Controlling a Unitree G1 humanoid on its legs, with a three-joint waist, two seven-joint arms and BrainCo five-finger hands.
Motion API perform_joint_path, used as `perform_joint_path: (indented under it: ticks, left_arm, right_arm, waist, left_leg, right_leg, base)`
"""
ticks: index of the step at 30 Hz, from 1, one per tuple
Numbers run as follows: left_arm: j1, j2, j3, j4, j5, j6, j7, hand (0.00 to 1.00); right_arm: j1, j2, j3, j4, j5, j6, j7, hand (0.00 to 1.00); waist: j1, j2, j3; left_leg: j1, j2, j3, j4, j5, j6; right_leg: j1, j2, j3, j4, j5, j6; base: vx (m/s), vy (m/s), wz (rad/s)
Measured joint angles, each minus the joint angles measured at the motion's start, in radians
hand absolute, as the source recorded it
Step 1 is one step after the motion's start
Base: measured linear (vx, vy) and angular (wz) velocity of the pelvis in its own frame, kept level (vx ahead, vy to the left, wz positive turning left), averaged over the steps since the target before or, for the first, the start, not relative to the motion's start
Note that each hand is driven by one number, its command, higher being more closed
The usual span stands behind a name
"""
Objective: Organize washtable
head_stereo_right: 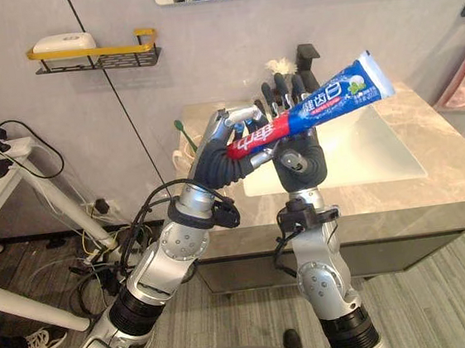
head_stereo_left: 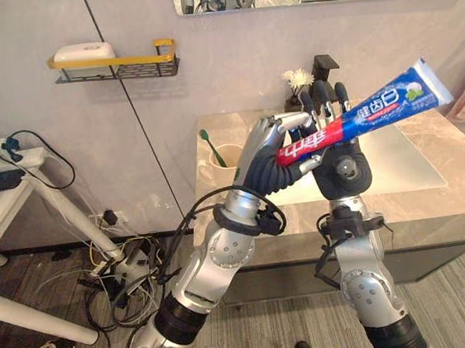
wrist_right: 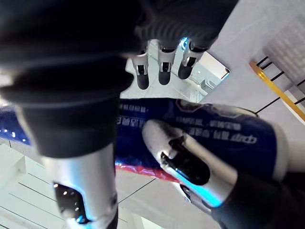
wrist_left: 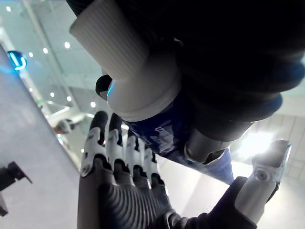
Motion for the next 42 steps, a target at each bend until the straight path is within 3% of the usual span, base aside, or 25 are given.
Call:
perform_joint_path:
  ticks: [8,29,30,42]
  left_arm:
    - [0.004,0.014,-0.047,0.006,0.001,-0.015,-0.005,1.0]
    - [0.107,0.018,-0.011,0.038,0.013,-0.038,-0.005,1.0]
    - [0.113,0.019,-0.009,0.039,0.017,-0.038,-0.004,1.0]
    - [0.124,0.021,-0.01,0.049,0.017,-0.039,-0.005,1.0]
  right_arm:
    - [-0.041,0.0,-0.001,0.0,0.019,-0.008,-0.009,0.0]
    - [-0.03,0.011,-0.047,0.0,0.019,-0.022,-0.024,0.0]
    - [-0.03,0.011,-0.05,0.0,0.019,-0.023,-0.024,1.0]
    - [-0.03,0.011,-0.074,0.0,0.037,-0.029,-0.039,1.0]
  waist:
    - [0.0,-0.007,-0.004]
    - [0.001,-0.016,-0.007]
    - [0.001,-0.016,-0.007]
    - [0.002,-0.017,-0.006]
  left_leg:
    - [-0.001,0.0,-0.009,-0.004,0.003,0.0]
    - [0.006,0.002,-0.002,-0.017,0.007,-0.001]
    - [0.006,0.002,-0.002,-0.017,0.007,-0.001]
    - [0.005,0.002,-0.001,-0.018,0.007,-0.001]
  right_leg:
    - [0.001,0.0,-0.01,0.0,-0.001,-0.001]
    - [-0.001,0.001,-0.008,0.0,-0.002,-0.002]
    - [-0.001,0.001,-0.008,0.0,-0.002,-0.002]
    - [-0.002,0.001,-0.008,0.0,-0.003,-0.003]
  base:
    - [0.0,-0.002,0.02]
    - [0.0,0.0,0.0]
    - [0.0,0.0,0.0]
    - [0.0,0.0,0.0]
